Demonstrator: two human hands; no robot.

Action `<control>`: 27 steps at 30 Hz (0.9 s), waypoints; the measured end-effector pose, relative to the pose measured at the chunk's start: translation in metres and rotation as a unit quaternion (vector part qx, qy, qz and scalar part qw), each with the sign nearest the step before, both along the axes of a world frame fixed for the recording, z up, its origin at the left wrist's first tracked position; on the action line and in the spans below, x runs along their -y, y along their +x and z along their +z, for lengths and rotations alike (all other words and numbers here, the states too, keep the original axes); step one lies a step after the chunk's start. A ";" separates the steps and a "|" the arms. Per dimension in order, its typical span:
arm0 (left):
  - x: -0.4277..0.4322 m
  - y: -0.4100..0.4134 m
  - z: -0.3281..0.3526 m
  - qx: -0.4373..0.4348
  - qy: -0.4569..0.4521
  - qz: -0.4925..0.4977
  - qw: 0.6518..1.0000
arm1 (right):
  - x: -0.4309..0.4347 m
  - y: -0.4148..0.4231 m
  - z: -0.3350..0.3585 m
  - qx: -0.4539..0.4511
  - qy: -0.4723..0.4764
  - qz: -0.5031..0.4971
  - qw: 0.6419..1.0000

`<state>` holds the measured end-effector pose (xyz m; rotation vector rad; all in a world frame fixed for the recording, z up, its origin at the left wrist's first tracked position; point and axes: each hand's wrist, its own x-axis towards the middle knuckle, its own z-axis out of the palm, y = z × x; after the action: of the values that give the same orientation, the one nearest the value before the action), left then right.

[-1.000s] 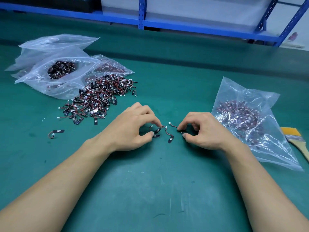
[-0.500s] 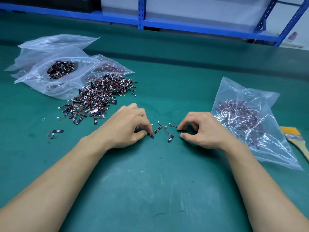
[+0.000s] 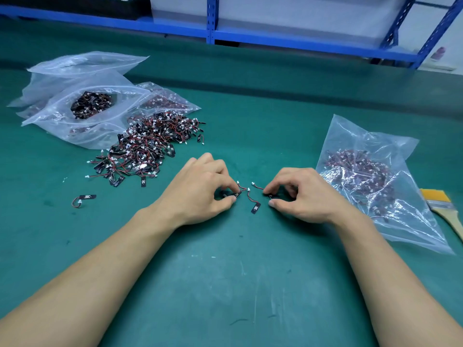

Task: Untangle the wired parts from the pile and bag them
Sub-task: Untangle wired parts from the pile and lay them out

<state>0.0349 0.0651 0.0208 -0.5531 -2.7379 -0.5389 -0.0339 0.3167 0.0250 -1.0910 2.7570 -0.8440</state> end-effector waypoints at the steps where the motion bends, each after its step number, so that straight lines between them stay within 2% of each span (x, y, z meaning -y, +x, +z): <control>1: -0.001 0.000 0.000 0.002 0.001 -0.002 1.000 | -0.001 0.000 0.000 0.007 0.001 0.001 1.000; 7: -0.001 0.005 0.000 0.021 0.022 -0.051 0.998 | -0.001 0.001 0.001 0.007 0.009 0.006 1.000; 10: 0.003 0.005 0.002 0.003 0.053 -0.058 0.997 | -0.001 0.002 0.002 0.018 0.001 0.005 1.000; 14: 0.021 -0.002 0.005 -0.058 0.113 0.035 0.991 | 0.000 0.003 0.003 0.036 -0.029 -0.004 0.999; 17: 0.039 -0.006 0.006 -0.039 0.105 0.099 0.989 | -0.002 0.001 0.003 0.039 -0.069 -0.021 0.997; 19: 0.042 -0.005 0.007 -0.027 0.098 0.072 0.992 | -0.003 0.001 0.003 0.031 -0.080 -0.032 0.996; 23: 0.024 0.000 0.005 -0.011 0.071 -0.045 0.996 | -0.001 0.002 0.003 0.025 -0.070 -0.042 0.996; 27: 0.010 0.000 0.001 0.000 0.020 -0.068 0.997 | 0.000 0.001 0.003 0.018 -0.068 -0.046 0.996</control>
<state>0.0347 0.0553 0.0219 -0.7331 -2.6968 -0.6237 -0.0325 0.3169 0.0283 -0.9640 2.7747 -1.0664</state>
